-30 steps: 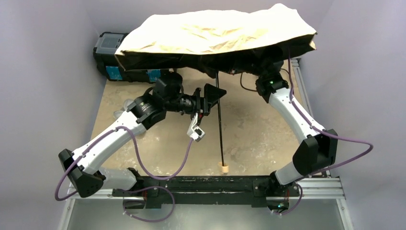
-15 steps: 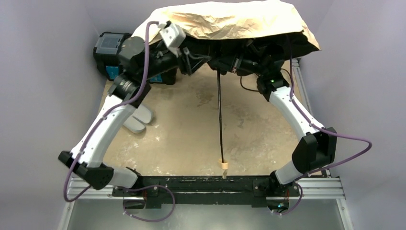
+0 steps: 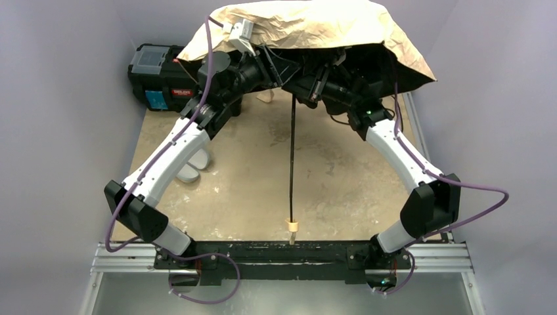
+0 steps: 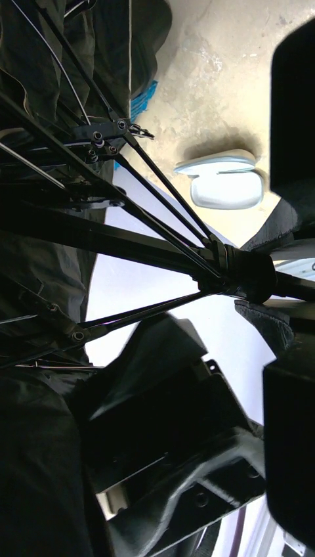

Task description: Open the umbrella

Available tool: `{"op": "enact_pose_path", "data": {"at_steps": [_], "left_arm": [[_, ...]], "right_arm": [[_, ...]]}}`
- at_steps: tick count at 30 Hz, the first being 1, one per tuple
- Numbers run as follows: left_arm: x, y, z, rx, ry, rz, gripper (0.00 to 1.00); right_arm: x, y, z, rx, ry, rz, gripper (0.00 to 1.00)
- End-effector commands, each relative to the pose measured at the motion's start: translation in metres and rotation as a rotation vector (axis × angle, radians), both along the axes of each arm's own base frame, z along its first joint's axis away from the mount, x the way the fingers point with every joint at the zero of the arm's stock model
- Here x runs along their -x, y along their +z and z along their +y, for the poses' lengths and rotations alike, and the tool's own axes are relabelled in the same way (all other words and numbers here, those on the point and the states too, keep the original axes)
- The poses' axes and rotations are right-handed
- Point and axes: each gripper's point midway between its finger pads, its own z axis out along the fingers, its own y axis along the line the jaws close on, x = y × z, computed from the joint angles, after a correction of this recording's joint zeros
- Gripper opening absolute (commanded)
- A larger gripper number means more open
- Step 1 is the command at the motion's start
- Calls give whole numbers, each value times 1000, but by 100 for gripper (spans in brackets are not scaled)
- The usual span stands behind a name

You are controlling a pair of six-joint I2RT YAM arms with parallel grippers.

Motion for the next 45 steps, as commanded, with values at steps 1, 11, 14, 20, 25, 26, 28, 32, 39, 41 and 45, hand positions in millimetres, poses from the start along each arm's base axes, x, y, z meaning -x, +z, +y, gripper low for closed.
{"op": "enact_pose_path", "data": {"at_steps": [1,11,14,20,25,26,28,32,39,41,45], "left_arm": [[-17,22,3,138,77,57,44],[-29,36,7,139,131,39,2],[-26,50,12,177,138,20,0],[-33,65,30,207,208,10,0],[-8,67,24,77,37,-210,25],[-3,62,30,52,35,-221,36],[5,43,40,31,30,-189,44],[35,0,44,5,-44,-143,49],[97,-32,51,-262,-122,-445,56],[104,-46,57,-324,-127,-476,56],[129,-72,56,-423,-217,-596,60]], "right_arm": [[22,40,4,-43,30,-180,0],[31,35,12,-34,69,-211,0],[31,23,12,-18,69,-202,0],[29,-23,14,17,85,-126,0],[32,-20,12,-22,94,-121,0],[31,-14,12,-25,87,-141,0],[27,-3,11,-38,72,-160,0],[15,17,11,-70,47,-168,0],[-23,17,-3,-66,-42,-85,0],[-26,7,-6,-56,-49,-43,0],[-24,4,-9,-60,-53,-35,0]]}}
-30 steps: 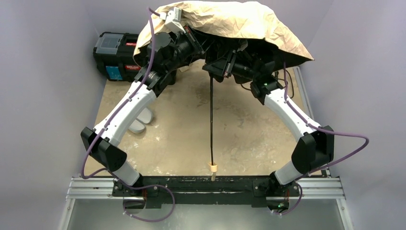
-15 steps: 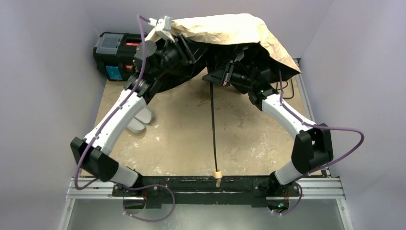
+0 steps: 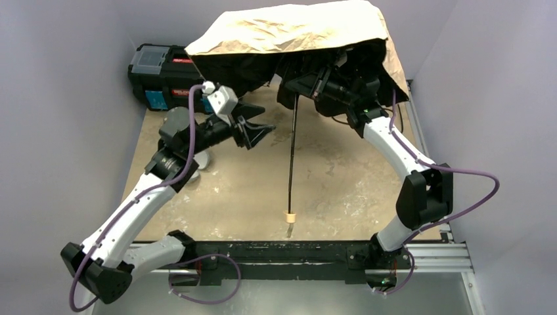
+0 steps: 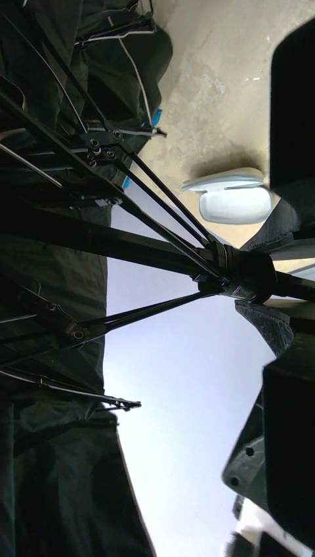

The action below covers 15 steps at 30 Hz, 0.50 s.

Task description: Open the umbrella

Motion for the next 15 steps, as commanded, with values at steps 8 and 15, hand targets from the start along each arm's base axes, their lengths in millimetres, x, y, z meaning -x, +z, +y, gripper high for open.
{"op": "enact_pose_path", "data": {"at_steps": [8,15], "left_arm": [[11,-37,-38,132,-135,390,66],[-2,-42,-72,249,-185,601,48]], "right_arm": [[-1,43,-6,-59,-44,-107,0],[-7,39,-9,-54,-85,-68,0]]}}
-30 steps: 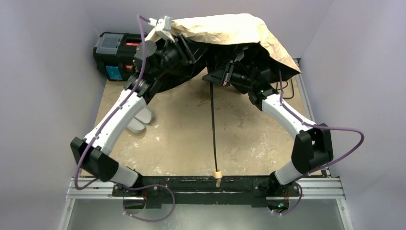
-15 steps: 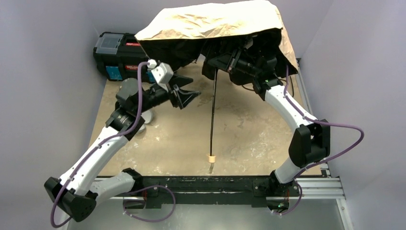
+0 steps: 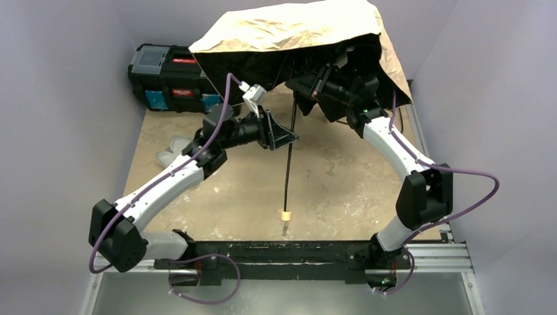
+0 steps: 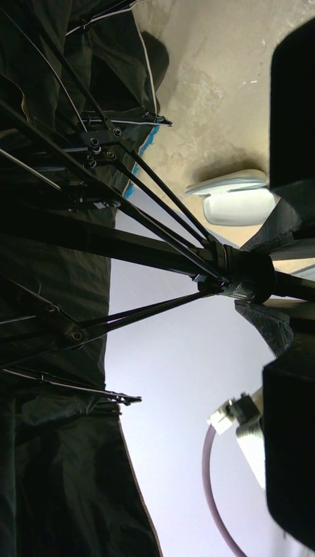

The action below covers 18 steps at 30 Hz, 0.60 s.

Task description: Open the umbrella

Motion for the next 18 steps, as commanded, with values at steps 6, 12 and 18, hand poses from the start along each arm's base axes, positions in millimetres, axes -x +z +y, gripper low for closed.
{"op": "enact_pose_path", "data": {"at_steps": [6,12,18], "left_arm": [[-15,58,-22,286,14,118,0],[-42,76,-8,338,118,159,0],[-71,79,1,386,211,196,0]], "right_arm": [[9,29,-4,-30,-23,-109,17],[31,7,-9,38,28,-84,86],[74,-23,-18,98,89,-51,99]]}}
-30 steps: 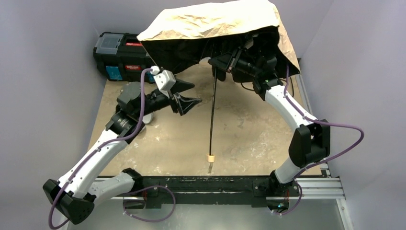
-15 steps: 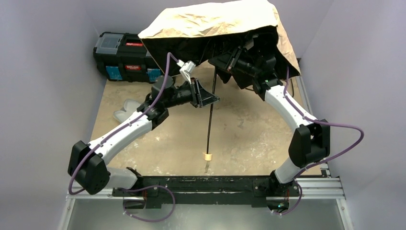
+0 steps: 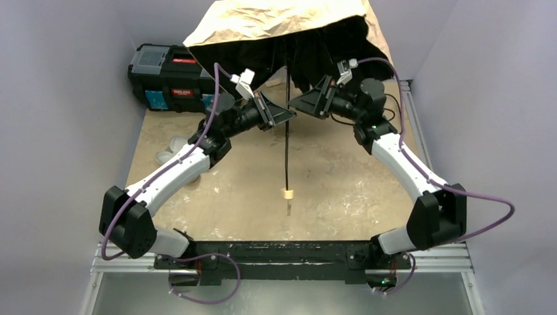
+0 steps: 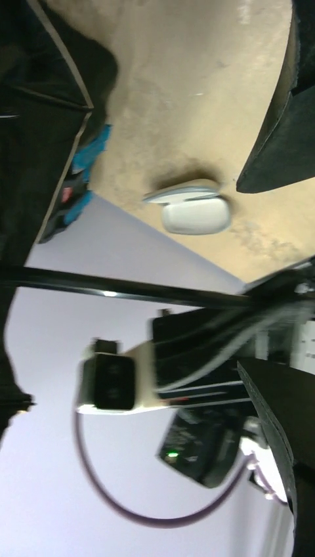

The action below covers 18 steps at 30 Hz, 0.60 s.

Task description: Open the umbrella

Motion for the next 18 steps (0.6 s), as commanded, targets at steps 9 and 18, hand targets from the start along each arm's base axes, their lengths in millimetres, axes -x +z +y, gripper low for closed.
{"op": "enact_pose_path", "data": {"at_steps": [9,18], "left_arm": [[-48,85,19,155,172,-205,0],[-47,124,26,201,181,-298,0]], "right_arm": [[62,-6,12,28,122,-81,89],[75,-16,39,42,194,-101,51]]}}
